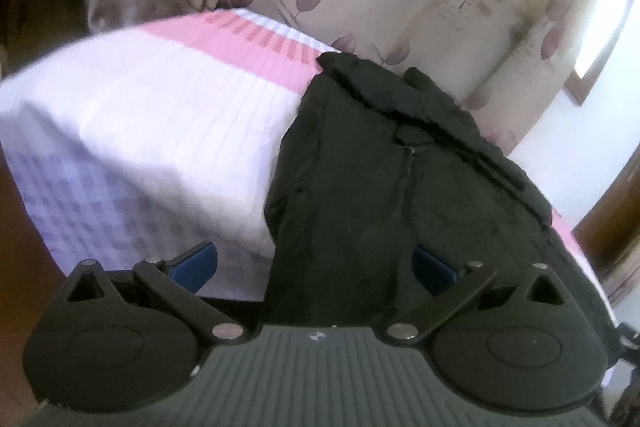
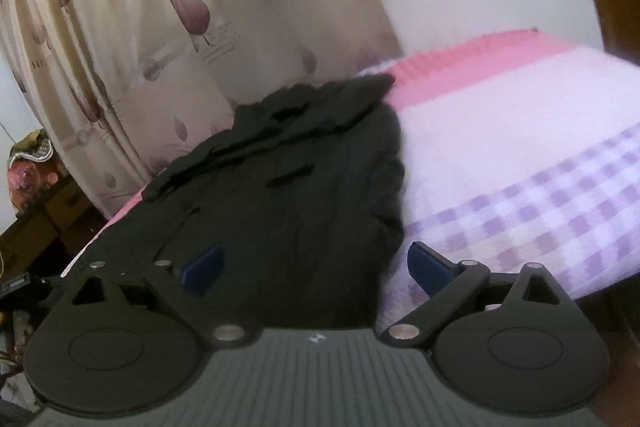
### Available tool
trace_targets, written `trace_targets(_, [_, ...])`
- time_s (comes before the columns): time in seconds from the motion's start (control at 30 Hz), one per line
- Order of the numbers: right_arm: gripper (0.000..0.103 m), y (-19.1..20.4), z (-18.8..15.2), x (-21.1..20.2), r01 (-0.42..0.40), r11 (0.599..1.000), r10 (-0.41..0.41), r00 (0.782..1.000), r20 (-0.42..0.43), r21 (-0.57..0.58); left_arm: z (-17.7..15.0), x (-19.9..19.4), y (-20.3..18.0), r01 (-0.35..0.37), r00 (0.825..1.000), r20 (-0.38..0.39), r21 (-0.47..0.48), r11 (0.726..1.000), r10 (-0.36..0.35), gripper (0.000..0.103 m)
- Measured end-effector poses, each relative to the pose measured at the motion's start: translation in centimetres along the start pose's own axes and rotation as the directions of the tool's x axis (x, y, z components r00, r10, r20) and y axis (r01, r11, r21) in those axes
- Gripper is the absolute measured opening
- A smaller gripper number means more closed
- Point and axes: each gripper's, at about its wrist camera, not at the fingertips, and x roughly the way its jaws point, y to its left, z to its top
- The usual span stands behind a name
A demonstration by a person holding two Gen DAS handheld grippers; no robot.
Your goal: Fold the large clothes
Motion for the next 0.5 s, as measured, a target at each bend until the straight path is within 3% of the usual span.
trace_targets(0.1, [0.091, 0.2, -0.3, 1.0, -0.014, 1.0, 0.015, 0.999, -0.039, 0.025, -0.4, 0.8, 0.6, 0.036, 0.999, -0.04, -0.025, 0.999, -0.037, 0.083])
trace_targets(0.17, [0.079, 0.3, -0.7, 1.5, -0.018, 1.0, 0.019, 0.998, -0.052, 0.025, -0.6, 1.4, 0.7, 0.064, 0.995, -0.07, -0.031, 0.997, -0.066, 0.051])
trace_targets(0.23, [0.049, 0.3, -1.0, 1.9, 0.0, 1.0, 0.001, 0.998, -0.065, 0.024, -0.6, 1.4, 0.4, 0.089, 0.993, -0.074, -0.036, 0.995, -0.092, 0.038])
trace_targets(0.33, [0.032, 0.0, -0.9, 2.0, -0.003, 0.999, 0.007, 0.997, -0.072, 0.046, -0.5, 0.9, -0.9, 0.055, 0.997, -0.061, 0.039, 0.998, -0.053, 0.028])
trace_targets(0.5, [0.023, -0.8, -0.3, 1.2, -0.05, 0.992, 0.057, 0.997, -0.06, 0.114, -0.1, -0.5, -4.2, -0.035, 0.999, 0.009, 0.196, 0.98, 0.034, 0.025])
